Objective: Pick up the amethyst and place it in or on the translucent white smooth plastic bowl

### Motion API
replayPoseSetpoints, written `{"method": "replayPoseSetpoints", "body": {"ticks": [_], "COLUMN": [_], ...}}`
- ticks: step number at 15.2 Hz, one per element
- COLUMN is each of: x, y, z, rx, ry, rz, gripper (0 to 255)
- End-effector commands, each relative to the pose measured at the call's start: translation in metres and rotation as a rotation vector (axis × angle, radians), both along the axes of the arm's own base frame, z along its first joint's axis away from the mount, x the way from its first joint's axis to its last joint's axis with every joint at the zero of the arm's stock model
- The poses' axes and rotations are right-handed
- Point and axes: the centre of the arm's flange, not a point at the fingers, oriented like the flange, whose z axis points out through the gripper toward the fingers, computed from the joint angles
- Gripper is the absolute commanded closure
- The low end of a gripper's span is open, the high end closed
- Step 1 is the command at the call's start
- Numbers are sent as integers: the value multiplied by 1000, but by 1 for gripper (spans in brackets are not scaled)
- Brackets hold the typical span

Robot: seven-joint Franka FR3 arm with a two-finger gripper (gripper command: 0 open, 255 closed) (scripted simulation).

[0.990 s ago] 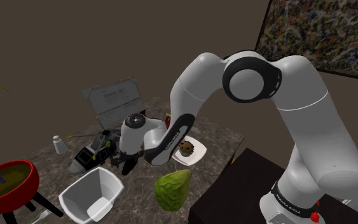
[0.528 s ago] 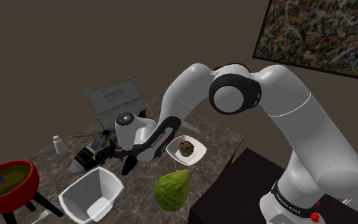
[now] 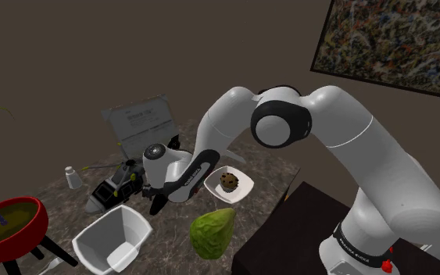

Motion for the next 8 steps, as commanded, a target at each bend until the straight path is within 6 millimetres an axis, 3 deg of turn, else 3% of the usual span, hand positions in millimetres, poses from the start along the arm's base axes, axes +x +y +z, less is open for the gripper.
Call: {"method": "replayPoseSetpoints", "body": {"ticks": [1, 4, 5, 8], "x": [0, 0, 0, 0], "y": [0, 0, 0, 0], "z": [-1, -1, -1, 0], "rx": [0, 0, 0, 0], "ry": [0, 0, 0, 0], "rz": [0, 0, 0, 0], "gripper": [0, 0, 255, 255]}}
